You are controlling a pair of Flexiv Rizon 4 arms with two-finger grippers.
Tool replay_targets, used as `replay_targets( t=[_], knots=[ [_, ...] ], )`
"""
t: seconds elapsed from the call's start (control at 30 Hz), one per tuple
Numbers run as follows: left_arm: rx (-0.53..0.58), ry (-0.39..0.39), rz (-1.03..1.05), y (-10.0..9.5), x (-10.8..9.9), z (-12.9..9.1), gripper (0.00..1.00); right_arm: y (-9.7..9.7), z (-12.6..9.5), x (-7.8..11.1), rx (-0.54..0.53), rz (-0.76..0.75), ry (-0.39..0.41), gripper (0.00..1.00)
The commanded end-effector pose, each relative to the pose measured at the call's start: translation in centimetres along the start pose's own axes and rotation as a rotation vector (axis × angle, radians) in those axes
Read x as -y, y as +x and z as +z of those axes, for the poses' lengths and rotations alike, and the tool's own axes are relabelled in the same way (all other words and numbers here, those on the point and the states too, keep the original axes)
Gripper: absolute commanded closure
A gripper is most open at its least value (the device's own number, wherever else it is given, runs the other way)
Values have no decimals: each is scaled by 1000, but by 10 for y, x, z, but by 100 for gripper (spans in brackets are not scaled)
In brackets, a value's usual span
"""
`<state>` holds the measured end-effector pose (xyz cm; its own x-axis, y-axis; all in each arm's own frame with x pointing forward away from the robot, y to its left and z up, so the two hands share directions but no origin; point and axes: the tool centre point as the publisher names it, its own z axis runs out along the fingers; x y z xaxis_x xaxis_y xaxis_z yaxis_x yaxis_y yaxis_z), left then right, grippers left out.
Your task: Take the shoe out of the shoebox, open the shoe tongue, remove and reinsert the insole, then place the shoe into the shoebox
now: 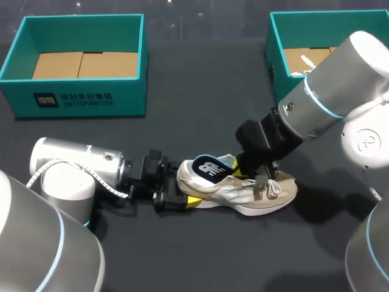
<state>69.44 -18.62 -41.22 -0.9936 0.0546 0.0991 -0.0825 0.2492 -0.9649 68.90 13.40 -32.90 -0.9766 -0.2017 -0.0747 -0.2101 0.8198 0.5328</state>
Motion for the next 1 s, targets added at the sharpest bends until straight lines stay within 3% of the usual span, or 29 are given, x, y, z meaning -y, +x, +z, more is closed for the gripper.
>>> replay_targets(
  t=[0.03,0.4,0.43,0.47,0.53,0.7,0.8,0.9,1.0],
  knots=[
    [2,-1,0,0,-3,0,100,-18,12,-22,-66,-13,80,100],
    [2,-1,0,0,-3,0,100,-22,19,-39,-137,-34,82,100],
    [2,-1,0,0,-3,0,100,-21,18,-38,-135,-21,84,90],
    [2,-1,0,0,-3,0,100,-21,16,-37,-133,-11,78,71],
    [2,-1,0,0,-3,0,100,-20,12,-34,-134,25,69,56],
    [2,-1,0,0,-3,0,100,-22,6,-30,-168,119,-6,44],
    [2,-1,0,0,-3,0,100,-24,5,-30,-195,156,-30,45],
    [2,-1,0,0,-3,0,100,-27,9,-34,-222,190,-33,36],
    [2,-1,0,0,-3,0,100,-29,12,-38,-249,222,-39,20]
  ],
)
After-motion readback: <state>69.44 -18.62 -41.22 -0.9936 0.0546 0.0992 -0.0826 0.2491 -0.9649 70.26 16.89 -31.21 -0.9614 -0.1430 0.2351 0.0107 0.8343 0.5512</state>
